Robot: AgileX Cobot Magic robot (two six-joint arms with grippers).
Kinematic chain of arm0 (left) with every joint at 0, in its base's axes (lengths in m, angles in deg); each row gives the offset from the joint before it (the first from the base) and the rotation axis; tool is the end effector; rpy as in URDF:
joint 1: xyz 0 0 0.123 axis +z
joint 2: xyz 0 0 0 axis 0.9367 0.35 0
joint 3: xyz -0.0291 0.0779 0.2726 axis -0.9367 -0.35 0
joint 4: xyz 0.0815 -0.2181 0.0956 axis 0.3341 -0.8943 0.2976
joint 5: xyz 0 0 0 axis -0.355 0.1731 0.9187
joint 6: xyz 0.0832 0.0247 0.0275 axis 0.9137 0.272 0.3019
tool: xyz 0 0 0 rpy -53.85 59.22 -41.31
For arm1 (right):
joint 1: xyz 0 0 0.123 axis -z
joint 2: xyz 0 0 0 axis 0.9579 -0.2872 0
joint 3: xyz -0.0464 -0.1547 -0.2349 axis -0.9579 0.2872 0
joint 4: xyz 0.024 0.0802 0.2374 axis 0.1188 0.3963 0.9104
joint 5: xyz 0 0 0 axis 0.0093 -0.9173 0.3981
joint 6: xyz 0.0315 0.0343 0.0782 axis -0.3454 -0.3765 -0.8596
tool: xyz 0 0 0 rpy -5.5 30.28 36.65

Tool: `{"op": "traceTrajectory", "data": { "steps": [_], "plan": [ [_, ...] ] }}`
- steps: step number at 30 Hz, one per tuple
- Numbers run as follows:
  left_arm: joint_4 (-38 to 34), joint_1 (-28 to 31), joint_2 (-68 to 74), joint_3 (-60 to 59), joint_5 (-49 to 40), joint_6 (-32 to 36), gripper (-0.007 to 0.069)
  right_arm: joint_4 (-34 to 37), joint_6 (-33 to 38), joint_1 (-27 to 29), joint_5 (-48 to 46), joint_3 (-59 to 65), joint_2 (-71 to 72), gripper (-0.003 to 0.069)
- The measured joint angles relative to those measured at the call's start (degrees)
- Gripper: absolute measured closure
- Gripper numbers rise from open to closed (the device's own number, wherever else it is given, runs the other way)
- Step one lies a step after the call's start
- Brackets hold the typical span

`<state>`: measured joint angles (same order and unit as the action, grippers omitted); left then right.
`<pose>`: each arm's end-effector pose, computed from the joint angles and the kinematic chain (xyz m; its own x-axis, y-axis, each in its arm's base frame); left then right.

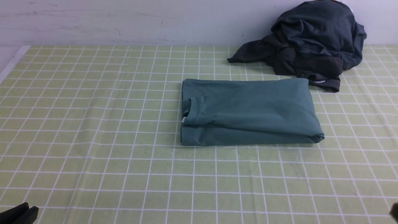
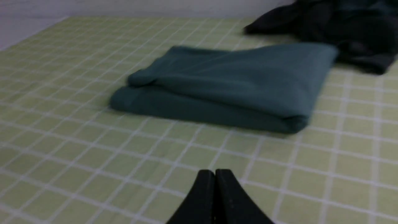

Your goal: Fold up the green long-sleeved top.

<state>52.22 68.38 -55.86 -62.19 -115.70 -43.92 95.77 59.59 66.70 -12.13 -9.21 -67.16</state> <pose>0.0520 -0.0203 0.2439 -0.2840 0.2990 -0.9110 0.3163 0.9262 0.2053 0.0507 0.0205 0.2104 -0.2878 -0.0005 -0.9577 -0.2552 0.9639 0.0762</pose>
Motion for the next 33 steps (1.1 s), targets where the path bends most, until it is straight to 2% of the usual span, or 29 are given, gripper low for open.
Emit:
{"op": "traceTrajectory", "data": {
  "steps": [1,2,3,4,5,7,9,11,33],
  "plan": [
    [0.00,0.00,0.00,0.00,-0.02,0.00,0.0566,-5.64,-2.47,1.41,3.60,2.34,1.36,0.0664],
    [0.00,0.00,0.00,0.00,-0.02,0.00,0.0566,-5.64,-2.98,1.68,4.15,2.76,1.36,0.0665],
    [0.00,0.00,0.00,0.00,-0.02,0.00,0.0566,-13.16,-7.85,3.82,8.24,5.88,3.29,0.0665],
    [0.00,0.00,0.00,0.00,-0.02,0.00,0.0566,-13.91,-9.30,4.03,8.93,6.46,3.46,0.0665],
    [0.00,0.00,0.00,0.00,-0.02,0.00,0.0566,-18.52,-13.90,5.34,10.78,7.58,4.16,0.0665],
    [0.00,0.00,0.00,0.00,-0.02,0.00,0.0566,-21.57,-19.36,7.03,11.10,7.92,4.44,0.0665],
    [0.00,0.00,0.00,0.00,-0.02,0.00,0.0566,-25.69,-27.67,9.08,8.07,7.92,4.48,0.0665],
    [0.00,0.00,0.00,0.00,-0.02,0.00,0.0566,-26.69,-29.65,9.61,5.72,7.92,4.48,0.0665],
    [0.00,0.00,0.00,0.00,-0.49,0.00,0.0566,-27.02,-29.55,9.68,5.22,7.87,4.48,0.0665]
  ]
}}
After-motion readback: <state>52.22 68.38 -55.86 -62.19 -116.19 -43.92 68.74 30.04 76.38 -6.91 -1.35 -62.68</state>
